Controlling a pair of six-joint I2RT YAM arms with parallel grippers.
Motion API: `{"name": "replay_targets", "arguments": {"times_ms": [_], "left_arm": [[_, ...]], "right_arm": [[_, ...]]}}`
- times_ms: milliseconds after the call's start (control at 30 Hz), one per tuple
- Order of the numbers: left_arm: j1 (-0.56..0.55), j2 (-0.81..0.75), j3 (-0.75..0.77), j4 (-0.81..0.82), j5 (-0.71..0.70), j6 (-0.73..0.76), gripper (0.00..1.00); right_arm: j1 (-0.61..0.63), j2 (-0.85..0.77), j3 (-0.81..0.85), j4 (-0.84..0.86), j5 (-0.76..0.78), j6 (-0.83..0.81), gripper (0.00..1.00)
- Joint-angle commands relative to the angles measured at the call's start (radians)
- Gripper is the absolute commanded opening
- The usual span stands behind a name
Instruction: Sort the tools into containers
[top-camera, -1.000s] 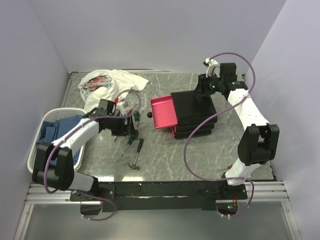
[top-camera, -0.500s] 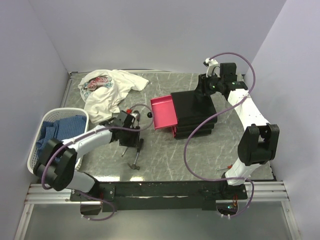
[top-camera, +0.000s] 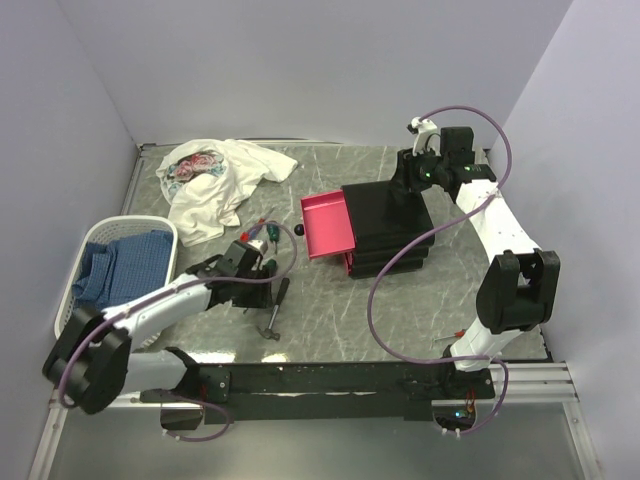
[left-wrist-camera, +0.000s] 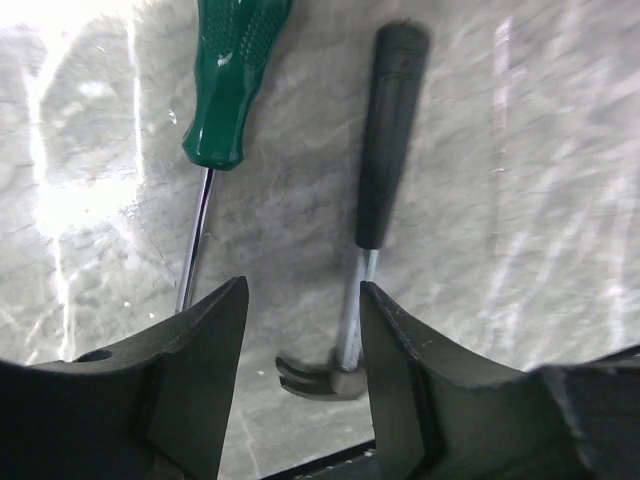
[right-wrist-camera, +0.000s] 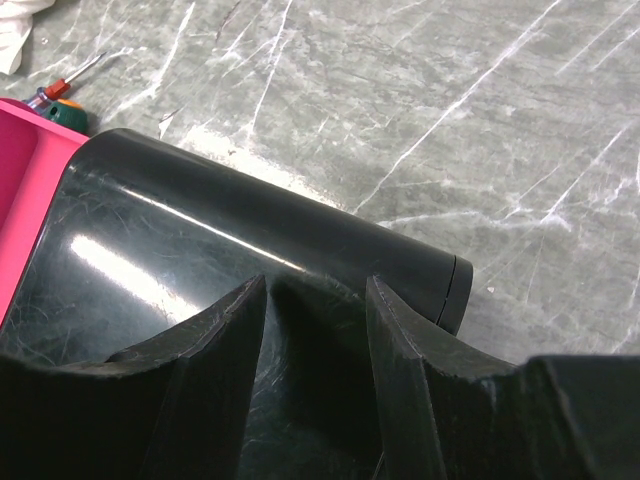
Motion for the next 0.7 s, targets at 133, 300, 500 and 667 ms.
{"name": "replay_targets", "arguments": {"times_ms": [133, 300, 500, 667], "left_arm": [[-0.012, -0.118, -0.031, 0.049, 0.019, -0.017, 0.52], [-0.055, -0.069, -0.031, 0.061, 0.033, -0.006, 0.52], [-0.078, 0.057, -0.018, 0.058, 0.021, -0.029, 0.50], [-0.101, 0.120, -0.007, 0.061, 0.001, -0.036, 0.42]], "right_arm": [[0.001, 0.020, -0.043, -0.173, 0.020, 0.008, 0.53], [0.001, 0.024, -0.025, -0.175, 0.017, 0.011, 0.53], [-0.001, 0.035, 0.017, -0.187, 0.002, 0.030, 0.53], [-0.001, 0.046, 0.047, -0.179, -0.029, 0.056, 0.53]]}}
